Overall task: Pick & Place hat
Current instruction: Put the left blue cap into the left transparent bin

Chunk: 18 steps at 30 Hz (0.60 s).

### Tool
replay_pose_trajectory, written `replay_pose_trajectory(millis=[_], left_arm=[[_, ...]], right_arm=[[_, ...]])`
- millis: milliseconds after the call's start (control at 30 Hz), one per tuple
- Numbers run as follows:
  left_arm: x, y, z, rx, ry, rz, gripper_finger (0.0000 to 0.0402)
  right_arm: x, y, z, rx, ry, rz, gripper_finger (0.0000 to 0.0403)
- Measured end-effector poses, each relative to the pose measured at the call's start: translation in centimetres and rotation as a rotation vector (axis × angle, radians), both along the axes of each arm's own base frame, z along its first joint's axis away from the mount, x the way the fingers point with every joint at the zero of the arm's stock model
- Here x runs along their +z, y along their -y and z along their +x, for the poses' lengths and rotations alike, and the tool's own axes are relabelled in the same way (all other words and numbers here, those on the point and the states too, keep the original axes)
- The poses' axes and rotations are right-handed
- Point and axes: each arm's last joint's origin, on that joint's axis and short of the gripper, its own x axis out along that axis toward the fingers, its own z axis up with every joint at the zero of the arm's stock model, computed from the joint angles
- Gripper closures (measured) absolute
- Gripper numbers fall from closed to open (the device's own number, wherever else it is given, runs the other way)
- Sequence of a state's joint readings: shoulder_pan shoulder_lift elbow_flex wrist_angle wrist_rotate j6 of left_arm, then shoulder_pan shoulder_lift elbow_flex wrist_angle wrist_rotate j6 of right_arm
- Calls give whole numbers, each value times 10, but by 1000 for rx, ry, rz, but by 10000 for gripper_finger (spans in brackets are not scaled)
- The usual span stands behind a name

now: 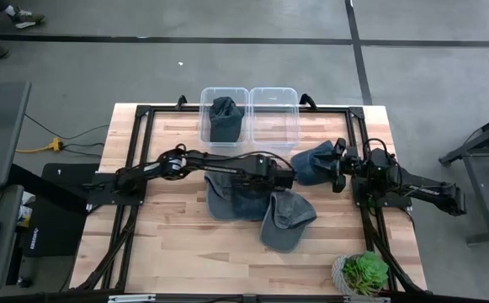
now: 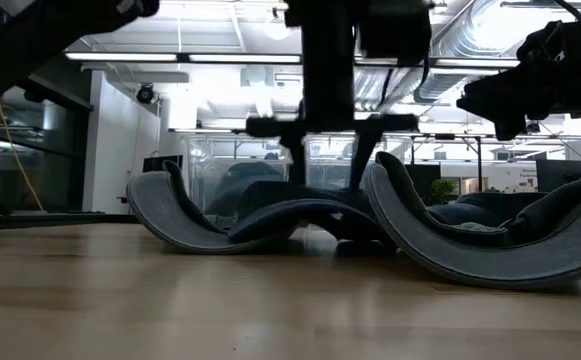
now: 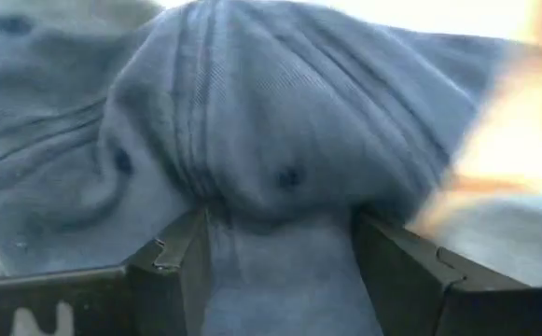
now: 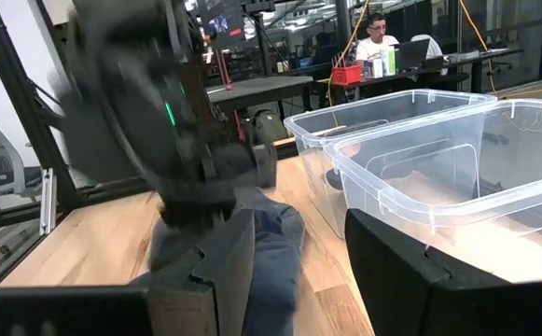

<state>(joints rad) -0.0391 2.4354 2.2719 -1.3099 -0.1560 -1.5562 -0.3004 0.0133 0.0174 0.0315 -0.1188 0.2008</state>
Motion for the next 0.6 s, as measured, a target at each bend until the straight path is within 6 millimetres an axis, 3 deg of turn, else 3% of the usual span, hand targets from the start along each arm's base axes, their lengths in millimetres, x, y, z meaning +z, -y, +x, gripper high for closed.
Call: replay_pose_trajectory(millis=[267,467,600], left_arm=[[-22,1,7,-9,-14,-55,199],[-15,-2,9,-1,14,-68,199],[5,-2,6,-4,7,-36,199]], right_arm=[[-1,0,0,0,-7,2,238],[0,0,0,0,-7,2,238],[-1,0,0,0,-8,2,238]])
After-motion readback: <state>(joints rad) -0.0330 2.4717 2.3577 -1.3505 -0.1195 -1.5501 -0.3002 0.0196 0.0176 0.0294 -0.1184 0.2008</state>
